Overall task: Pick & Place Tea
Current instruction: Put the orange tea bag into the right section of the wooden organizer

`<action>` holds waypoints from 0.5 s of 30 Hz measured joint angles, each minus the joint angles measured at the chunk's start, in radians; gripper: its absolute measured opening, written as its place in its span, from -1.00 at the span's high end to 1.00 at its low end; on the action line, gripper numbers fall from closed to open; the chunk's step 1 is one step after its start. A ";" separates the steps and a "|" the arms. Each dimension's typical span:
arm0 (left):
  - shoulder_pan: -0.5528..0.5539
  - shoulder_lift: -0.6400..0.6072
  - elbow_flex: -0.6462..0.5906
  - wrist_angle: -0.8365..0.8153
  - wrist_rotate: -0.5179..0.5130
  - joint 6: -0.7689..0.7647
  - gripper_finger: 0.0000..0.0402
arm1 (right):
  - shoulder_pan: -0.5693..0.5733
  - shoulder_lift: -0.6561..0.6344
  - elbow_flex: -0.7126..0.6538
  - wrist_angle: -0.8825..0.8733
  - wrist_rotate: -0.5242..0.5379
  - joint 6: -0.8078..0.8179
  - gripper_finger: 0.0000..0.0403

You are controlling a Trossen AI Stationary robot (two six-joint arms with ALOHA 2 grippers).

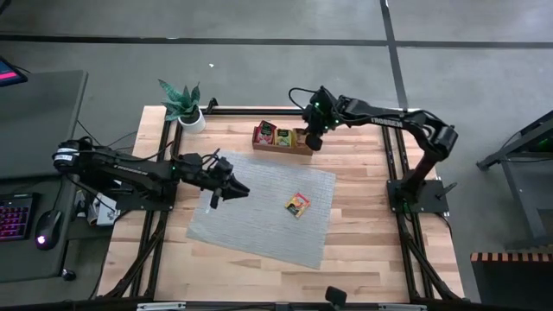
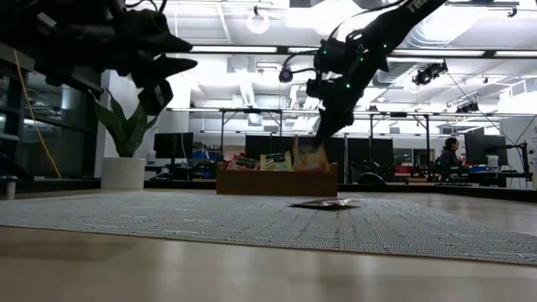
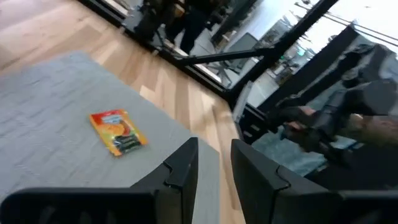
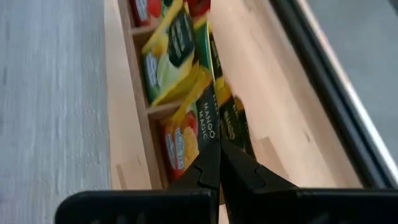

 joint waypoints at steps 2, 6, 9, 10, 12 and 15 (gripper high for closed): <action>0.000 0.000 0.000 0.015 0.013 0.000 0.53 | 0.000 0.013 0.000 -0.012 0.002 0.001 1.00; 0.000 0.000 0.000 0.018 0.014 -0.001 0.53 | 0.000 0.027 0.000 -0.028 0.006 0.013 1.00; 0.000 0.000 0.000 0.020 0.014 -0.001 0.53 | 0.000 0.027 0.000 -0.028 0.006 0.033 1.00; 0.000 0.000 0.000 0.019 0.014 -0.001 0.53 | 0.000 0.027 0.000 -0.029 0.007 0.041 1.00; 0.000 0.000 0.000 0.020 0.014 -0.001 0.53 | 0.000 0.027 0.000 -0.031 0.007 0.061 0.99; 0.000 0.000 0.000 0.019 0.014 -0.001 0.53 | 0.000 0.027 0.000 -0.037 0.006 0.084 0.95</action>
